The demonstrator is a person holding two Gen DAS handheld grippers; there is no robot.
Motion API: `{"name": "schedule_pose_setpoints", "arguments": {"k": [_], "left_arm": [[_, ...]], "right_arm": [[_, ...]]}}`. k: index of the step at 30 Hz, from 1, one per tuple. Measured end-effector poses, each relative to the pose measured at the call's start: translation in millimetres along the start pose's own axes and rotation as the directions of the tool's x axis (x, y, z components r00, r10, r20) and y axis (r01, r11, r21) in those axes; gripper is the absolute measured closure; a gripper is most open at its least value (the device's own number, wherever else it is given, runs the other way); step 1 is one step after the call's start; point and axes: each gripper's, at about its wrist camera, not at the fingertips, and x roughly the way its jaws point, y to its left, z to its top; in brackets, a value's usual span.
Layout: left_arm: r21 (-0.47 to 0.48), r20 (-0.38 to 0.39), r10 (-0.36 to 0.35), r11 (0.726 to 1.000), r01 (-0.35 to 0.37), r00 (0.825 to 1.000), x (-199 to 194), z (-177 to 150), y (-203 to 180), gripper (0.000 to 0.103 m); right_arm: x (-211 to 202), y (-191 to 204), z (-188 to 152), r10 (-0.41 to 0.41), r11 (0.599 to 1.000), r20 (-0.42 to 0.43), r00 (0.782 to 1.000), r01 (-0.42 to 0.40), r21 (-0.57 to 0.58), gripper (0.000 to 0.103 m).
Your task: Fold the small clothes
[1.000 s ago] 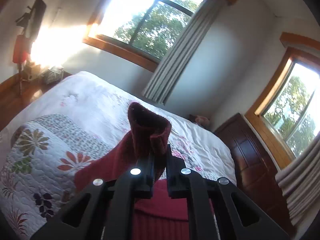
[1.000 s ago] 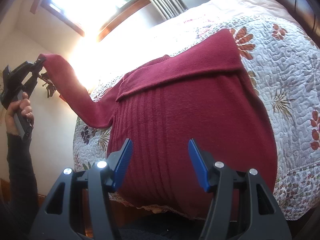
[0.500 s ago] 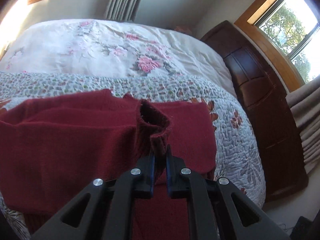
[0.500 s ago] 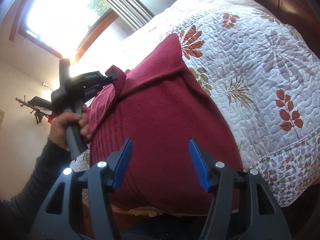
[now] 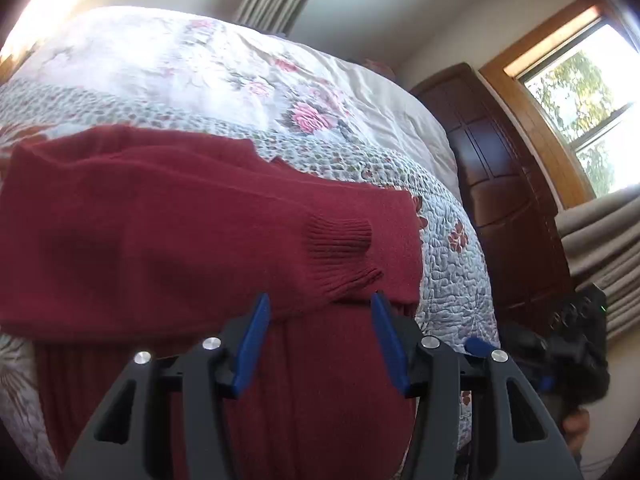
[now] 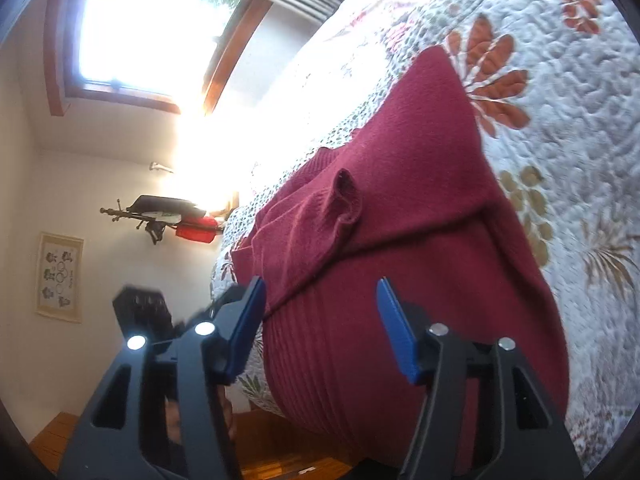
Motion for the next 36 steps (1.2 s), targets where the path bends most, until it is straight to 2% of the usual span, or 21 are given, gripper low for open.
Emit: {"name": "schedule_pose_setpoints", "arguments": {"k": [3, 5, 9, 12, 14, 15, 18, 20, 21, 22, 25, 27, 29, 32, 33, 35, 36], "left_arm": [[-0.080, 0.044, 0.031, 0.996, -0.028, 0.999, -40.1, -32.8, 34.7, 0.044], [-0.156, 0.059, 0.058, 0.987, -0.048, 0.997, -62.1, -58.8, 60.7, 0.043], [-0.325, 0.076, 0.115, 0.942, -0.085, 0.990, -94.8, -107.9, 108.8, 0.043], [-0.416, 0.074, 0.140, 0.904, -0.097, 0.987, -105.3, -130.5, 133.5, 0.043], [-0.446, 0.069, 0.151, 0.889, -0.105, 0.986, -106.9, -139.7, 142.5, 0.043], [-0.455, 0.065, 0.153, 0.884, -0.107, 0.986, -106.3, -140.7, 146.0, 0.043], [-0.450, 0.069, 0.152, 0.887, -0.106, 0.986, -103.8, -134.0, 148.0, 0.043], [-0.432, 0.075, 0.148, 0.896, -0.102, 0.986, -100.8, -128.0, 144.4, 0.043], [-0.423, 0.078, 0.146, 0.901, -0.100, 0.986, -101.0, -126.5, 143.7, 0.043], [-0.414, 0.081, 0.144, 0.905, -0.098, 0.986, -99.9, -123.1, 141.8, 0.043], [-0.399, 0.081, 0.133, 0.913, -0.091, 0.988, -94.4, -113.7, 136.3, 0.043], [-0.389, 0.071, 0.129, 0.917, -0.091, 0.989, -90.3, -110.6, 132.9, 0.043], [-0.386, 0.061, 0.123, 0.918, -0.090, 0.991, -86.4, -109.0, 130.7, 0.043], [-0.383, 0.051, 0.117, 0.919, -0.089, 0.992, -82.4, -108.3, 127.7, 0.043], [-0.381, 0.048, 0.116, 0.920, -0.089, 0.992, -82.2, -108.7, 126.4, 0.043], [-0.380, 0.043, 0.116, 0.920, -0.091, 0.992, -80.2, -108.4, 125.1, 0.043], [-0.382, 0.044, 0.114, 0.920, -0.089, 0.992, -79.4, -108.3, 124.9, 0.043]], "right_arm": [[39.6, -8.4, 35.4, 0.022, 0.999, -0.061, 0.998, -0.019, 0.042, 0.053], [63.2, -13.2, 51.5, 0.009, 0.998, -0.100, 0.995, -0.003, 0.058, 0.053], [94.5, -10.5, 66.0, -0.018, 0.999, -0.169, 0.985, 0.026, 0.046, 0.053], [106.7, -2.0, 68.6, -0.047, 0.998, -0.197, 0.979, 0.052, 0.020, 0.053], [112.6, 3.4, 68.3, -0.052, 0.999, -0.215, 0.975, 0.054, 0.005, 0.061], [114.7, 7.8, 68.4, -0.063, 0.998, -0.221, 0.973, 0.064, -0.005, 0.065], [115.3, 21.6, 72.0, -0.088, 0.996, -0.219, 0.972, 0.080, -0.045, 0.066], [108.7, 25.6, 75.6, -0.138, 0.989, -0.202, 0.970, 0.125, -0.074, 0.060], [105.5, 26.4, 76.6, -0.164, 0.985, -0.183, 0.969, 0.151, -0.085, 0.049], [98.9, 24.9, 78.0, -0.178, 0.982, -0.166, 0.970, 0.164, -0.094, 0.046], [91.2, 5.7, 81.7, -0.177, 0.984, -0.165, 0.970, 0.170, -0.060, 0.046], [97.5, -10.3, 81.5, -0.144, 0.989, -0.214, 0.966, 0.145, -0.014, 0.047], [105.4, -19.5, 80.8, -0.069, 0.997, -0.256, 0.964, 0.079, 0.026, 0.049], [114.9, -21.9, 80.9, 0.007, 0.999, -0.292, 0.956, 0.008, 0.050, 0.063], [118.7, -20.2, 81.0, 0.019, 0.999, -0.306, 0.952, -0.003, 0.052, 0.068], [127.6, -11.2, 80.9, 0.020, 0.999, -0.326, 0.945, -0.011, 0.030, 0.072], [132.3, -5.7, 81.3, 0.019, 1.000, -0.333, 0.943, -0.013, 0.021, 0.079]]}}
